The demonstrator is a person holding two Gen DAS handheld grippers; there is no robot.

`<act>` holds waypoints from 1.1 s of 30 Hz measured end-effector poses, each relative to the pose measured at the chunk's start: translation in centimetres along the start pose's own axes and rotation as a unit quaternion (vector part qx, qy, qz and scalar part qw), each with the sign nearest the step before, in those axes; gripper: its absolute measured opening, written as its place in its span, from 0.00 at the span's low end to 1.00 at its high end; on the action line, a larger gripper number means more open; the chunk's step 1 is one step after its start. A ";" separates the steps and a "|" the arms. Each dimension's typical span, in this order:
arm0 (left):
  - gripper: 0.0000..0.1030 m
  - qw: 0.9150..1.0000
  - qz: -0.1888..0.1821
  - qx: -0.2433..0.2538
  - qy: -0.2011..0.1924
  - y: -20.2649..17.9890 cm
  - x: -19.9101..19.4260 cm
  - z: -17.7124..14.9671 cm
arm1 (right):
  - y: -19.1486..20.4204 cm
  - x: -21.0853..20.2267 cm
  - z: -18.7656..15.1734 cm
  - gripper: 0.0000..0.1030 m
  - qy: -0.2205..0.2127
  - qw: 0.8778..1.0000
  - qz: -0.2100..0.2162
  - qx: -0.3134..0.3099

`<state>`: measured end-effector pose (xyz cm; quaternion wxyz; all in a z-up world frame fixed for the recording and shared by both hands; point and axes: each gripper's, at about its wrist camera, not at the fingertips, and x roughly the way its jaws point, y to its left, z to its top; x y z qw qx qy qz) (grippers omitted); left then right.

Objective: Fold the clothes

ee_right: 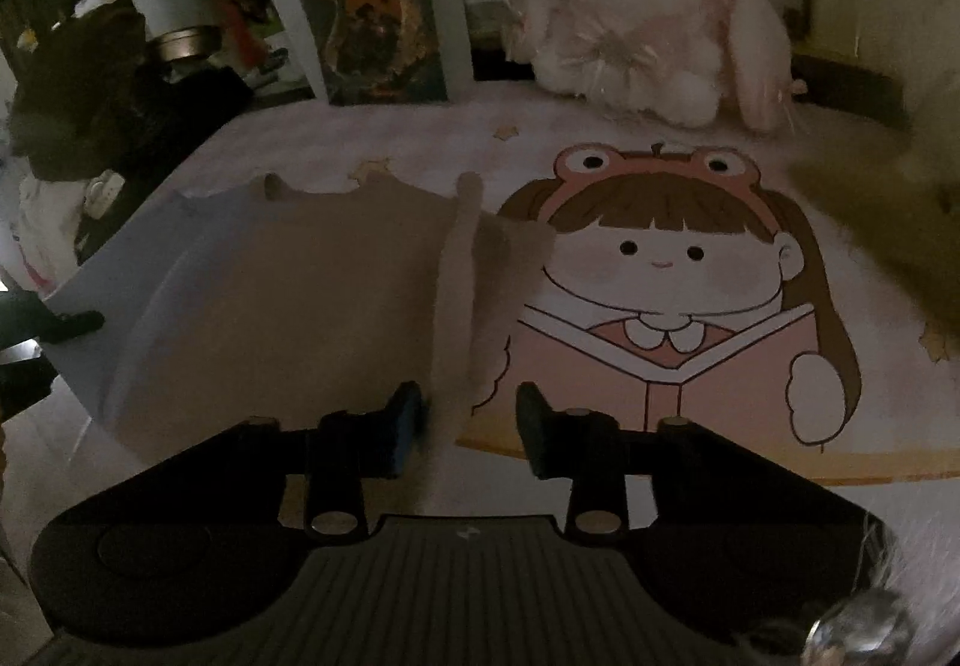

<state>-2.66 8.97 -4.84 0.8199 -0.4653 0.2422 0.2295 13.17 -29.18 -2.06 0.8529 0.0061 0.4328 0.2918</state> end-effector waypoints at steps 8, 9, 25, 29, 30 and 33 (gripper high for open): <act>0.10 0.991 -0.080 0.101 -0.039 -7.1 -3.9 -0.4 | -0.6 0.7 -0.3 0.19 0.015 0.999 0.027 0.012; 0.10 0.988 -0.095 0.117 -0.042 -8.4 -4.4 -0.6 | -0.6 0.8 -0.3 0.19 0.015 0.999 0.030 0.013; 0.63 0.838 -0.058 0.524 0.141 -18.5 -1.7 -21.0 | -5.0 -0.1 -0.3 0.32 0.031 0.987 0.111 0.111; 0.72 0.822 -0.078 0.545 0.146 -19.3 -2.8 -21.5 | -6.7 -1.6 -0.8 0.35 0.027 0.979 0.137 0.150; 0.72 0.830 -0.097 0.528 0.150 -19.4 -3.4 -20.7 | -7.1 -2.0 -0.9 0.35 0.024 0.975 0.149 0.164; 0.72 0.855 -0.153 0.470 0.157 -19.6 -5.1 -18.3 | -8.1 -3.2 -0.9 0.41 0.016 0.958 0.198 0.208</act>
